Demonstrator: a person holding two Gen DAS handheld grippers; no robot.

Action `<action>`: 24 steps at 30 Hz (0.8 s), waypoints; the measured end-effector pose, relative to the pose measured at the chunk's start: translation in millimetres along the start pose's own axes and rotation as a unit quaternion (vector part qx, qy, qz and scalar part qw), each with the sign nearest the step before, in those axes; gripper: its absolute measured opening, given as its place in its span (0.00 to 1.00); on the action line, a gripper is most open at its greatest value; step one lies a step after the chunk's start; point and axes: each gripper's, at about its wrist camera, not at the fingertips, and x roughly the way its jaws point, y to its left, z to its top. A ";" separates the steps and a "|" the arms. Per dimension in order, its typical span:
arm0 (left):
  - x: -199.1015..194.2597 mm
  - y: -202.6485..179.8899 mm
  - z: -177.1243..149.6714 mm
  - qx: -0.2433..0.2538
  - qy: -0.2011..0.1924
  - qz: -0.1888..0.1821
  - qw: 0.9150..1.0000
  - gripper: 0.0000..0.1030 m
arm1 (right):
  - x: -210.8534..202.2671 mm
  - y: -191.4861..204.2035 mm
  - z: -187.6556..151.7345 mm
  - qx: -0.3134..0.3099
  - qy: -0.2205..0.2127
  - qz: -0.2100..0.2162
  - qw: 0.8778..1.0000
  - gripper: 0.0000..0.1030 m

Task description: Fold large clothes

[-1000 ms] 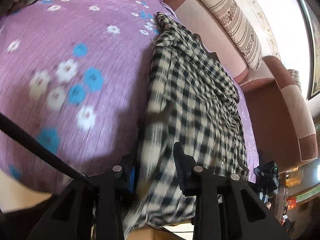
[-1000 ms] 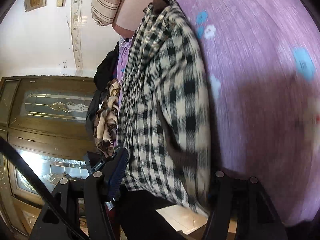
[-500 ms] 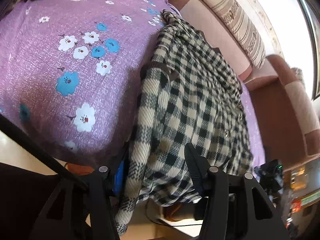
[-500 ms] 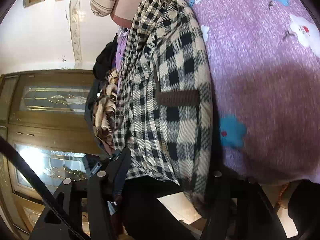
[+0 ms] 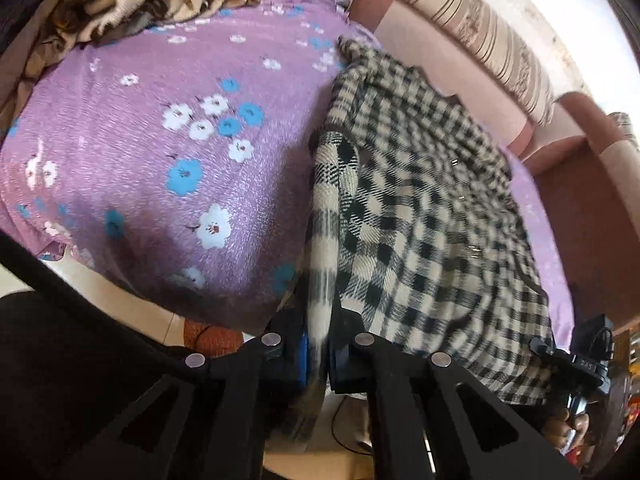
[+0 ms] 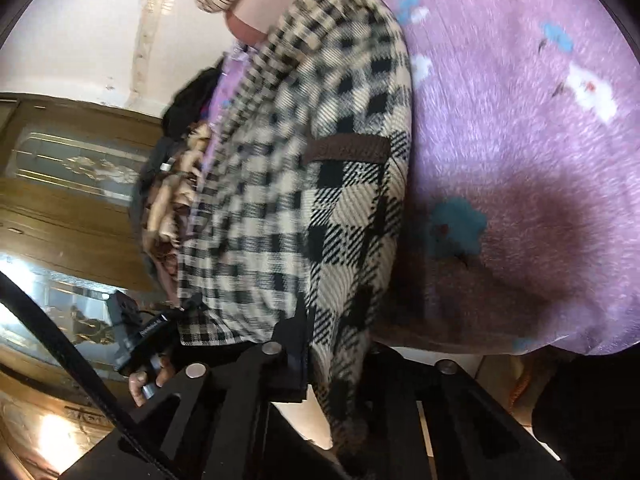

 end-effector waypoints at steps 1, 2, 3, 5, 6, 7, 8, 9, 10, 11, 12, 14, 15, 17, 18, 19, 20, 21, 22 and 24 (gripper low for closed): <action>-10.9 0.3 -3.5 -0.001 -0.005 -0.009 1.000 0.05 | -6.2 -0.3 -1.3 -0.001 -0.004 0.012 1.000 0.08; -15.0 -2.5 -5.1 -0.001 -0.007 -0.012 1.000 0.04 | -13.1 0.6 -3.0 -0.002 -0.008 0.024 1.000 0.07; -22.0 -4.0 -8.1 -0.001 -0.010 -0.016 1.000 0.04 | -20.1 1.4 -5.6 -0.005 -0.011 0.032 0.999 0.07; -31.1 -5.3 -13.7 0.004 -0.011 -0.027 1.000 0.04 | -30.1 1.1 -11.4 -0.010 -0.013 0.037 0.999 0.07; -32.8 -7.4 -15.4 0.009 -0.011 -0.026 1.000 0.04 | -33.6 -0.2 -14.5 -0.012 -0.013 0.038 0.999 0.07; -31.7 -9.8 -15.4 0.011 -0.012 -0.025 1.000 0.04 | -35.5 -2.3 -16.8 -0.011 -0.011 0.038 0.999 0.07; -30.6 -10.0 -15.2 0.012 -0.010 -0.023 1.000 0.04 | -35.7 -4.1 -17.8 -0.010 -0.009 0.038 0.999 0.07; -28.1 -11.7 -14.1 0.009 -0.009 -0.021 1.000 0.03 | -37.8 -5.9 -17.7 -0.010 -0.008 0.037 0.999 0.07; -26.3 -11.0 -12.9 0.005 -0.006 -0.020 1.000 0.04 | -36.7 -5.5 -15.7 -0.010 -0.007 0.038 0.999 0.07; -25.8 -10.7 -11.7 0.001 -0.004 -0.021 1.000 0.03 | -35.7 -1.8 -14.0 -0.013 -0.007 0.038 0.999 0.07; -25.9 -10.7 -11.0 -0.002 -0.003 -0.022 1.000 0.03 | -36.1 2.5 -11.8 -0.020 -0.006 0.037 0.999 0.07; -26.7 -11.7 -4.6 -0.009 -0.003 -0.028 1.000 0.03 | -38.0 13.5 -8.2 -0.035 -0.007 0.033 0.999 0.07; -28.4 -10.8 0.9 -0.013 -0.003 -0.033 0.999 0.03 | -41.0 17.5 -5.5 -0.041 -0.008 0.032 0.999 0.07; -30.8 -9.5 18.4 -0.021 -0.008 -0.044 0.999 0.03 | -50.5 26.3 4.2 -0.053 -0.014 0.030 0.998 0.07; -31.5 -10.9 29.0 -0.022 -0.011 -0.047 0.999 0.03 | -53.1 31.3 11.8 -0.058 -0.017 0.028 0.998 0.07; -30.9 -13.6 43.3 -0.021 -0.015 -0.049 0.998 0.03 | -56.4 37.4 23.4 -0.065 -0.022 0.026 0.997 0.07; -28.9 -15.6 56.5 -0.020 -0.017 -0.049 0.998 0.03 | -59.1 41.9 34.0 -0.072 -0.026 0.023 0.997 0.07; -26.0 -19.6 72.6 -0.019 -0.020 -0.048 0.998 0.03 | -61.4 48.7 50.4 -0.081 -0.033 0.017 0.996 0.07; -20.9 -25.8 95.4 -0.018 -0.026 -0.050 0.998 0.03 | -62.1 54.3 65.0 -0.087 -0.039 0.012 0.995 0.07; -11.0 -37.5 127.9 -0.009 -0.038 -0.045 0.998 0.04 | -61.7 65.8 102.3 -0.098 -0.056 -0.004 0.994 0.07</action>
